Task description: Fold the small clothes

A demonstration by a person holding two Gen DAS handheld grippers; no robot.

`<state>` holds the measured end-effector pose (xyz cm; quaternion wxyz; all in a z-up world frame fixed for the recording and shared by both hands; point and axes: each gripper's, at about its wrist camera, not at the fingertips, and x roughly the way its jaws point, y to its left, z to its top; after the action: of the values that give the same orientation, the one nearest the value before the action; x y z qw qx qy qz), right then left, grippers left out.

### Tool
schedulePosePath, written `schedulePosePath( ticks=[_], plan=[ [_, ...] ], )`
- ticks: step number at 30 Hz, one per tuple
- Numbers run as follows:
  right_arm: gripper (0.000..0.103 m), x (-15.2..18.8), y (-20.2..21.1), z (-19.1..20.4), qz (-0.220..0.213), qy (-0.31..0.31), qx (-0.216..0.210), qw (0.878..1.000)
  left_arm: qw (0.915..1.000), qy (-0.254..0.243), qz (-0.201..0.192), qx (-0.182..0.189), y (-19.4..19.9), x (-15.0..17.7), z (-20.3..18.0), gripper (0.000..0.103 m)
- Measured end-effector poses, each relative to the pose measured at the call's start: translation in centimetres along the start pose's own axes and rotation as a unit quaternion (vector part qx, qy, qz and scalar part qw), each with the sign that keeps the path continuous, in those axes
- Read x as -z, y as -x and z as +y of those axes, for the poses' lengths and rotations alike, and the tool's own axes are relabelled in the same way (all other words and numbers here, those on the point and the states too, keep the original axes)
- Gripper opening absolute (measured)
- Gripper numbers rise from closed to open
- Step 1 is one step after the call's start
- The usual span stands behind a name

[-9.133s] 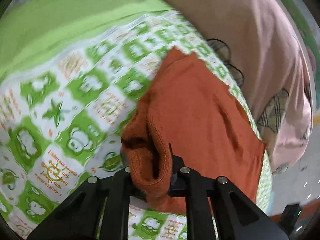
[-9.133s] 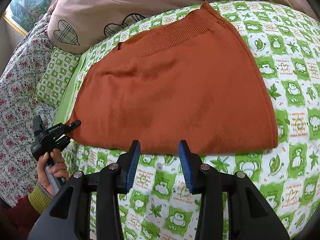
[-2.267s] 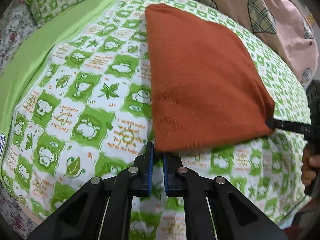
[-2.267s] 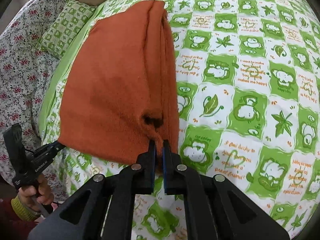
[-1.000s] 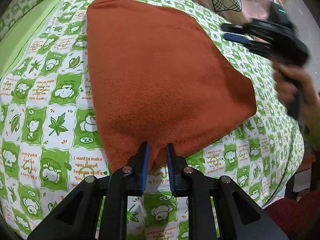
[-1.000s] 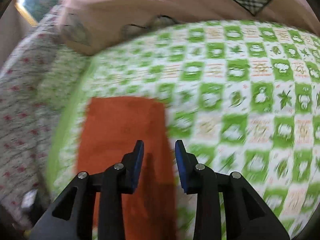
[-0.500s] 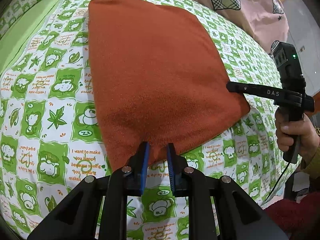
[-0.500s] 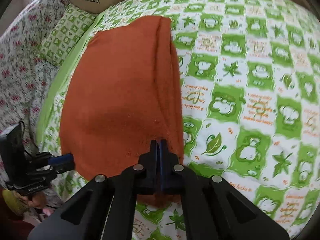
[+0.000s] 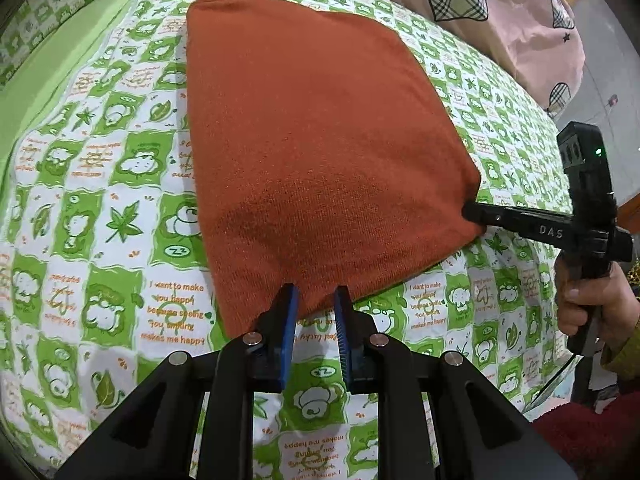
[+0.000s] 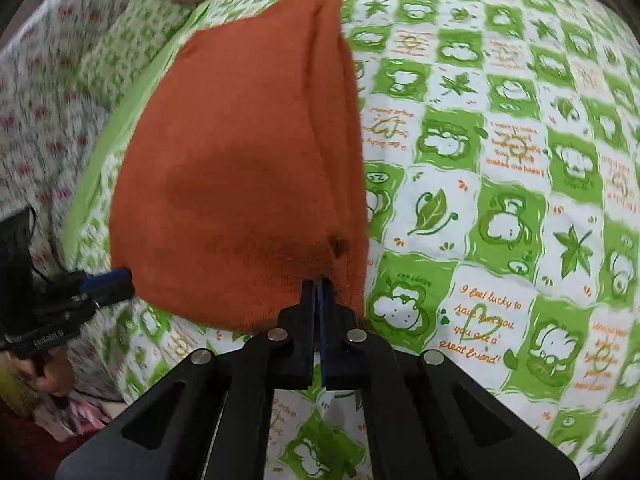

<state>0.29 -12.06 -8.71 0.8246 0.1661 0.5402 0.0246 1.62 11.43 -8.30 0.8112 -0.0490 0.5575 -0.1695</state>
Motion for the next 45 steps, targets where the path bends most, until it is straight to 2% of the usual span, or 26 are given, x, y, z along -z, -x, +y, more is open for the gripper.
schedulePosePath(
  ticks=[2, 6, 8, 11, 15, 21, 25, 28, 29, 31, 32, 33, 34, 36, 38, 41, 42, 43, 45],
  plan=[
    [0.003, -0.3, 0.7, 0.7, -0.002, 0.008, 0.002, 1.0, 0.9999, 0.006, -0.009, -0.003, 1.1, -0.2, -0.1, 0.03],
    [0.006, -1.2, 2.7, 0.9, -0.021, -0.014, -0.03, 0.999, 0.999, 0.016, -0.041, -0.001, 3.3, -1.2, 0.4, 0.047],
    [0.009, -2.1, 3.6, 0.7, -0.041, -0.022, -0.038, 0.998, 0.9985, 0.025, -0.049, 0.001, 3.7, -2.2, 0.9, 0.05],
    [0.039, -3.8, 3.8, 0.3, -0.054, -0.036, -0.037, 0.997, 0.9979, 0.039, -0.052, -0.007, 3.2, -4.4, 2.4, 0.05],
    [0.039, -6.7, 3.4, 0.0, -0.071, -0.045, -0.036, 0.996, 0.9958, 0.069, -0.059, -0.004, 2.3, -7.5, 4.6, 0.053],
    [0.039, -11.8, 1.6, -1.0, -0.091, -0.074, -0.035, 0.992, 0.9905, 0.125, -0.055, 0.019, -0.6, -13.5, 9.3, 0.054],
    [0.039, -14.7, 0.0, -1.6, -0.094, -0.087, -0.036, 0.991, 0.9842, 0.16, -0.053, 0.056, -2.8, -17.3, 12.0, 0.056],
    [0.039, -16.3, -1.5, -2.1, -0.087, -0.093, -0.035, 0.991, 0.9833, 0.166, -0.052, 0.053, -4.6, -19.9, 13.1, 0.056],
    [0.039, -16.6, -1.9, -2.2, -0.086, -0.095, -0.035, 0.991, 0.983, 0.167, -0.053, 0.053, -5.0, -20.6, 13.4, 0.055],
    [0.027, -17.0, -2.6, -2.3, -0.082, -0.092, -0.043, 0.991, 0.9813, 0.17, -0.064, 0.064, -5.8, -22.1, 14.2, 0.045],
    [0.017, -17.3, -2.8, -2.1, -0.081, -0.085, -0.047, 0.992, 0.9804, 0.17, -0.068, 0.072, -5.9, -22.5, 14.3, 0.028],
    [0.012, -17.3, -2.7, -1.7, -0.083, -0.074, -0.046, 0.993, 0.9797, 0.169, -0.072, 0.081, -6.0, -23.1, 14.4, 0.018],
    [0.01, -17.4, -2.4, -1.3, -0.09, -0.064, -0.04, 0.993, 0.9806, 0.161, -0.081, 0.076, -5.8, -23.7, 14.4, 0.017],
    [0.01, -17.3, -1.1, -0.7, -0.121, -0.048, -0.051, 0.99, 0.9827, 0.144, -0.098, 0.063, -5.4, -24.2, 14.0, 0.008],
    [0.01, -17.1, -0.8, -0.5, -0.131, -0.041, -0.035, 0.99, 0.9836, 0.139, -0.105, 0.045, -5.5, -24.3, 14.1, 0.007],
    [0.01, -17.2, -3.2, -1.1, -0.096, -0.044, -0.002, 0.994, 0.9811, 0.163, -0.098, 0.036, -6.4, -24.4, 15.2, 0.008],
    [0.011, -17.3, -3.6, -1.4, -0.095, -0.048, -0.004, 0.994, 0.9812, 0.163, -0.097, 0.033, -6.4, -24.5, 15.3, 0.008],
    [0.014, -17.4, -3.7, -1.6, -0.096, -0.053, -0.001, 0.994, 0.9818, 0.161, -0.096, 0.027, -6.3, -24.7, 15.2, 0.009],
    [0.03, -17.7, -3.3, -1.8, -0.096, -0.064, 0.016, 0.993, 0.9825, 0.156, -0.101, 0.009, -5.8, -24.9, 14.8, 0.015]
  ],
)
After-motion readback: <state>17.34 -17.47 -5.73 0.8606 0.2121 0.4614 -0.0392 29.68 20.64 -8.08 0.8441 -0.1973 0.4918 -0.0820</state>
